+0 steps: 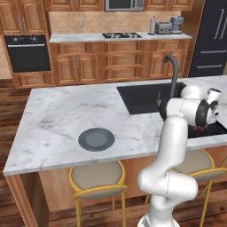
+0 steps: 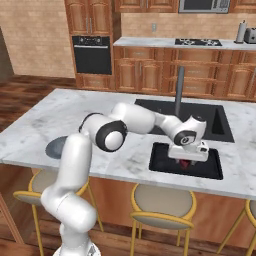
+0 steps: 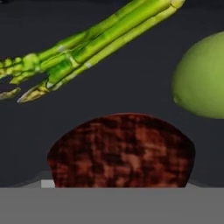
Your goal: Create a steak meal by picking up the steak and asparagus from the tray and placing them on the plate. Leave the lime on the tray.
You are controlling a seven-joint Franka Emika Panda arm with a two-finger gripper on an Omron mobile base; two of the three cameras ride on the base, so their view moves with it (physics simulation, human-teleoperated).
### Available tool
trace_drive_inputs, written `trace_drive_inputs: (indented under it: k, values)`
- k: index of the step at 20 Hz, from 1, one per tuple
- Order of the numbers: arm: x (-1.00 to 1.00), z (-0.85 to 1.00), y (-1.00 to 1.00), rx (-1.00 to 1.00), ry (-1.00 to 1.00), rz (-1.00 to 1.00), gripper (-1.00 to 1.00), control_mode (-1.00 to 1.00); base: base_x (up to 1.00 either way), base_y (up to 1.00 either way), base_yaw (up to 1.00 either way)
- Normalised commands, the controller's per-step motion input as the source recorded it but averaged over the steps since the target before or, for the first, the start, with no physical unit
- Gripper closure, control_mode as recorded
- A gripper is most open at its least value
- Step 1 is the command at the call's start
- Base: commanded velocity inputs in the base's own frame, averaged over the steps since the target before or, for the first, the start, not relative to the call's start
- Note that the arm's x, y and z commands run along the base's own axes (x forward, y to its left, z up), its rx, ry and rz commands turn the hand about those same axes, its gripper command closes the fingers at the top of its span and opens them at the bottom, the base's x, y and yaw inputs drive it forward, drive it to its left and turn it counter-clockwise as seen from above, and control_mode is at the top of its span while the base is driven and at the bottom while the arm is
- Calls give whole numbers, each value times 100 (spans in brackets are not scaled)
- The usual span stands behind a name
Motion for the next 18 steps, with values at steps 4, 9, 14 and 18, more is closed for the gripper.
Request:
trace_drive_inputs:
  k: [4, 9, 14, 18]
  values:
    - [-69, 61, 47, -2, -16, 2, 100, -100, 0, 0, 0]
    - [-69, 96, 69, 0, -22, 4, 100, -100, 0, 0, 0]
    - [-63, 100, 95, 0, -18, 7, 100, -100, 0, 0, 0]
    - [-56, 81, 100, -4, -9, 8, 100, -100, 0, 0, 0]
